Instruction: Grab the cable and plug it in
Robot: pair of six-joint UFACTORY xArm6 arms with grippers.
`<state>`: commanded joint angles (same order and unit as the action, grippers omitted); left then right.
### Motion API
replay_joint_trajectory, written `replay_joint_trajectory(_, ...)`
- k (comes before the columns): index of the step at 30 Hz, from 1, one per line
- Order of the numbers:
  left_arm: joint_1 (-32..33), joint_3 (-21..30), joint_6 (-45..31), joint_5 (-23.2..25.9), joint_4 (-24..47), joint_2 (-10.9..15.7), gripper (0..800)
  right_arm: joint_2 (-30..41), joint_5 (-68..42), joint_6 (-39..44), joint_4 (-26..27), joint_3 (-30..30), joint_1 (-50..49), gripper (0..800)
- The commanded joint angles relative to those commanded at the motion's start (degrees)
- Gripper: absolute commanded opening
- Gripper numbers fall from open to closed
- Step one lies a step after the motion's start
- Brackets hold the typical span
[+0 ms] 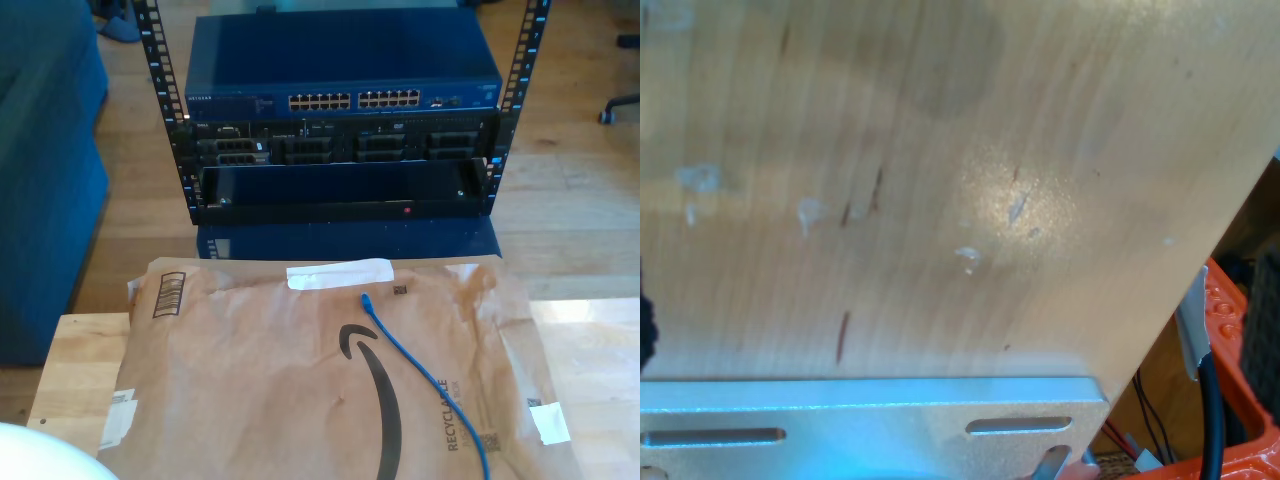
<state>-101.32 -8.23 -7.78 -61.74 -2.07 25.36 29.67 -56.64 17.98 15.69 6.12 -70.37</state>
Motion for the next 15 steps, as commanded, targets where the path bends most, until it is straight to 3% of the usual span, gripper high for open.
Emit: replay_joint_trajectory(15, 0.0, 0.0, 0.0, 0.0, 0.0, 0.0, 800, 0.0, 0.0, 0.7, -0.35, 0.0, 0.0, 799)
